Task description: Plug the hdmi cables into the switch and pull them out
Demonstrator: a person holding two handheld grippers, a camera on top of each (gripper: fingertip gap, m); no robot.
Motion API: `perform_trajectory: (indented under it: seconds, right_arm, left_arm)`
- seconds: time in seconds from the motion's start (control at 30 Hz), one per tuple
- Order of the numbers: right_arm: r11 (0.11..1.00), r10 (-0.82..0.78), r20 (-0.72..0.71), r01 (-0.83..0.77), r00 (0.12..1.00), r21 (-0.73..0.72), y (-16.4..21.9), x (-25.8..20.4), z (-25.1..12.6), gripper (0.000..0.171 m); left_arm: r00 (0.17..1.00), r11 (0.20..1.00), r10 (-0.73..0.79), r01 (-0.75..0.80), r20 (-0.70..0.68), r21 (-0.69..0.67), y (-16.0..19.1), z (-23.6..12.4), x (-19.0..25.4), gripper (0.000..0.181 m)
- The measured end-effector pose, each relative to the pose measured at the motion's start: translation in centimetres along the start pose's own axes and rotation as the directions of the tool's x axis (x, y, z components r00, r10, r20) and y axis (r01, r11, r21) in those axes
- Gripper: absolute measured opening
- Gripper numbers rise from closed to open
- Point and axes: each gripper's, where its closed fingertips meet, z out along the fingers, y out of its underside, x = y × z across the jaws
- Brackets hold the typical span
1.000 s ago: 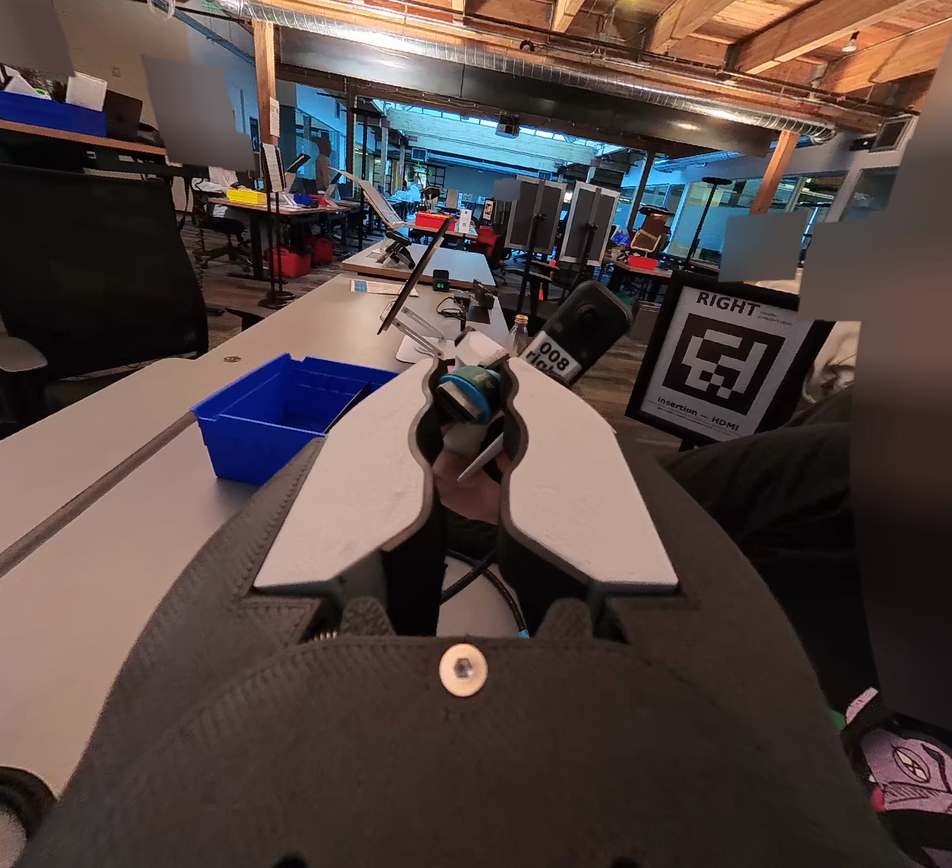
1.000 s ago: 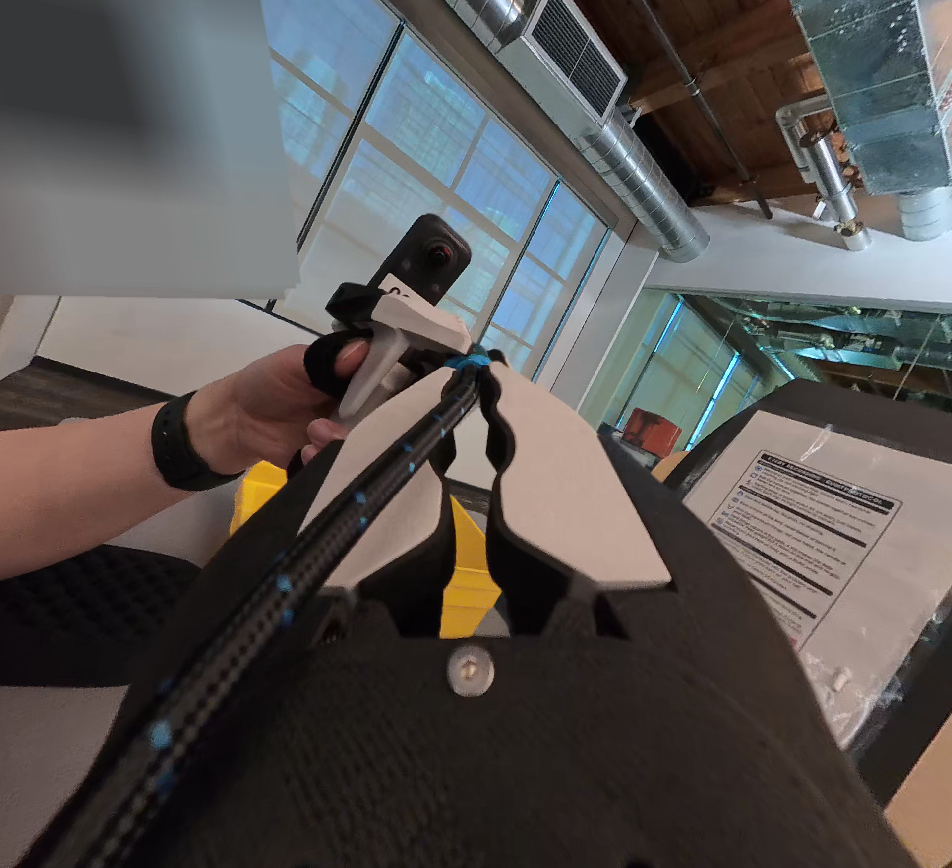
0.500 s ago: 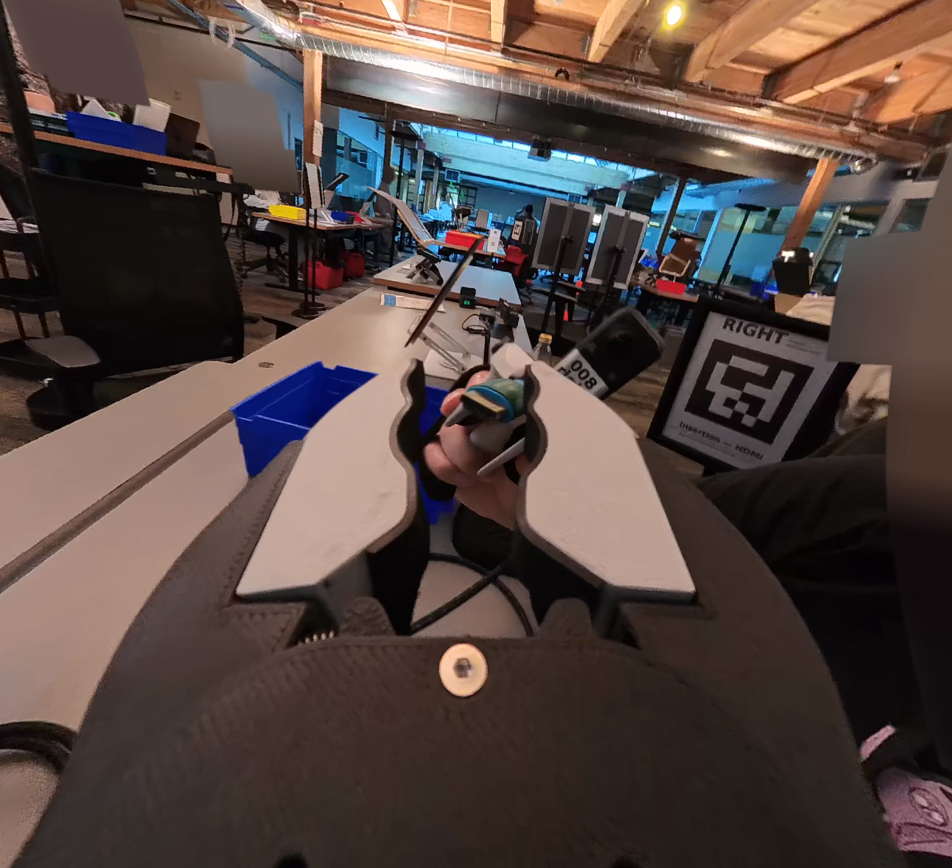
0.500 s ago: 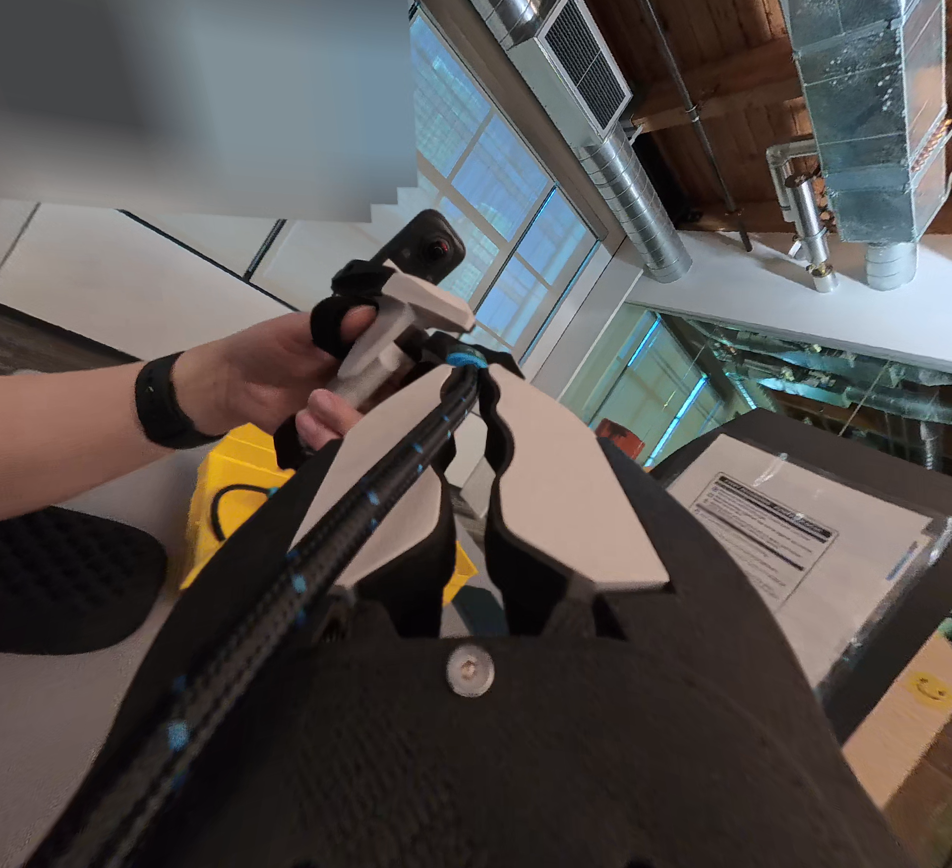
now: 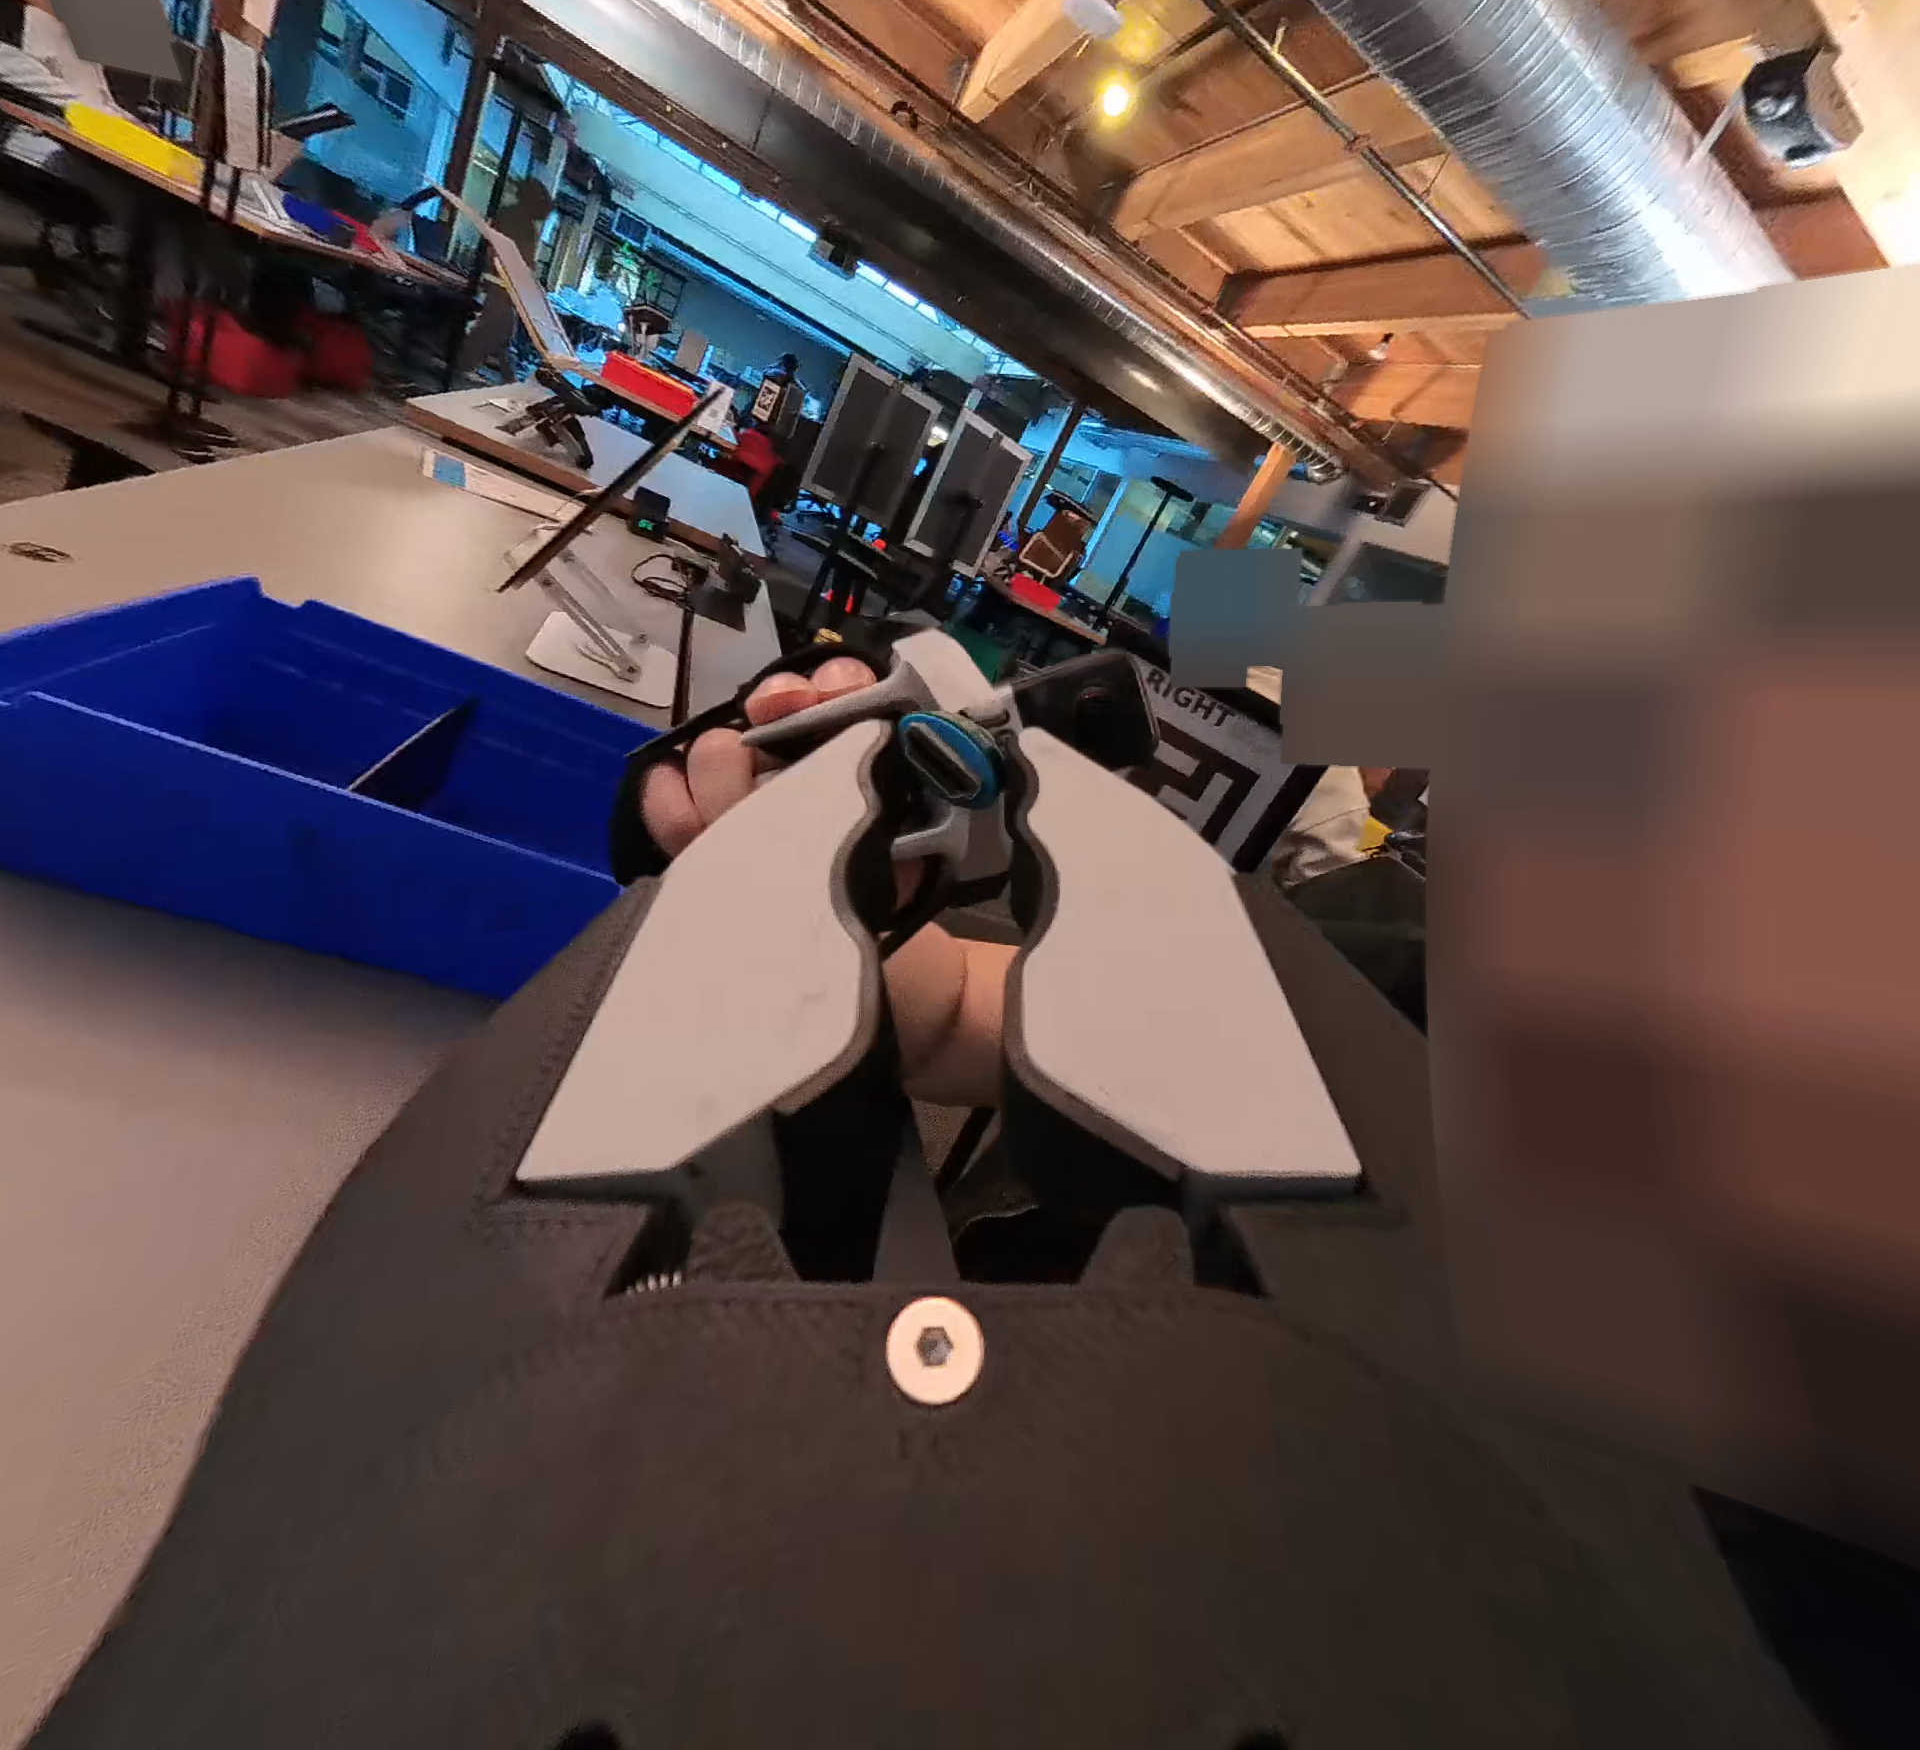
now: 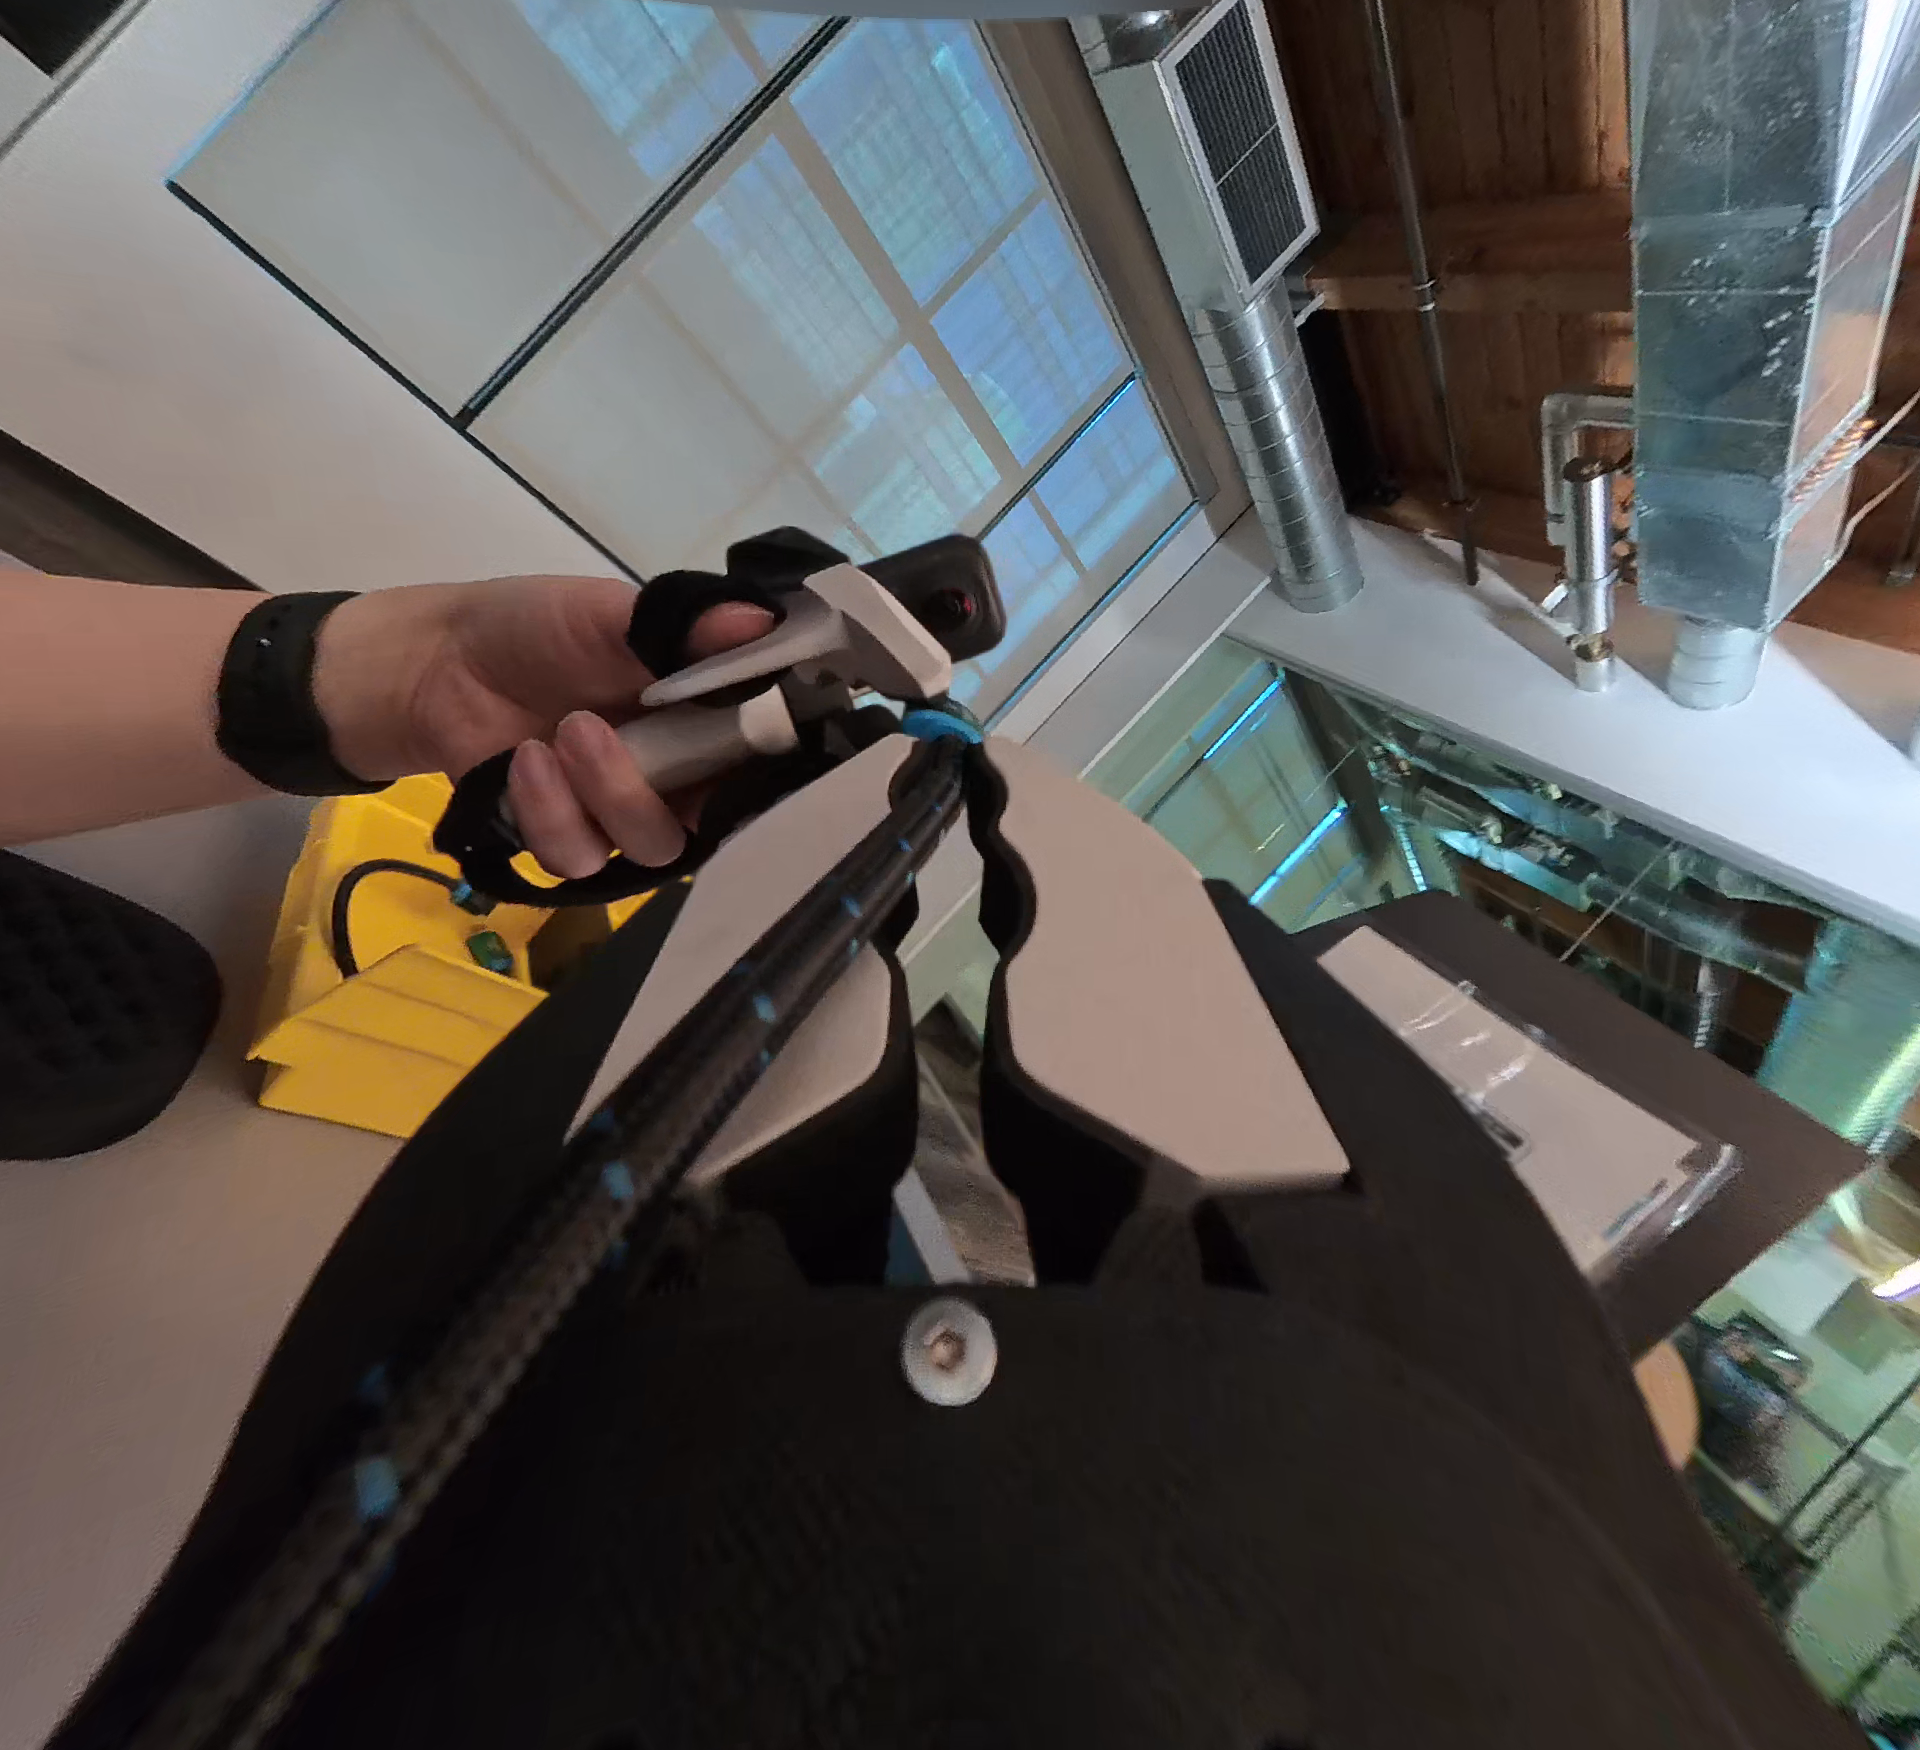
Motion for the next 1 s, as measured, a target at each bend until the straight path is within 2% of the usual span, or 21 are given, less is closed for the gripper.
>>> perform_trajectory:
  seconds: [0.17, 0.3, 0.47, 0.7, 1.0]
  right_arm:
    - [0.987, 0.155, 0.031, -0.156, 0.987, 0.039, 0.5, 0.0, 0.0, 0.013]
    - [0.947, 0.308, 0.046, -0.311, 0.95, 0.084, 0.5, 0.2, 0.1, 0.018]
    - [0.91, 0.399, 0.011, -0.398, 0.917, 0.117, 0.1, 0.7, 0.3, 0.014]
    - [0.917, 0.392, -0.077, -0.382, 0.917, 0.115, 0.2, 1.3, 0.2, 0.008]
    - [0.944, 0.326, -0.013, -0.325, 0.945, 0.058, 0.3, 1.0, 0.3, 0.009]
  left_arm:
    - [0.994, 0.995, 0.094, -0.095, 0.059, 0.007, -0.3, -0.1, -0.5, 0.016]
    - [0.95, 0.962, 0.271, -0.266, 0.154, -0.052, -0.4, -0.2, -0.8, 0.017]
    - [0.932, 0.946, 0.324, -0.325, 0.162, -0.024, -0.8, -0.1, -0.3, 0.018]
    - [0.925, 0.94, 0.338, -0.342, 0.173, -0.008, -0.8, 0.2, -0.5, 0.018]
    - [0.907, 0.926, 0.376, -0.375, 0.191, -0.041, -0.7, 0.1, -0.4, 0.018]
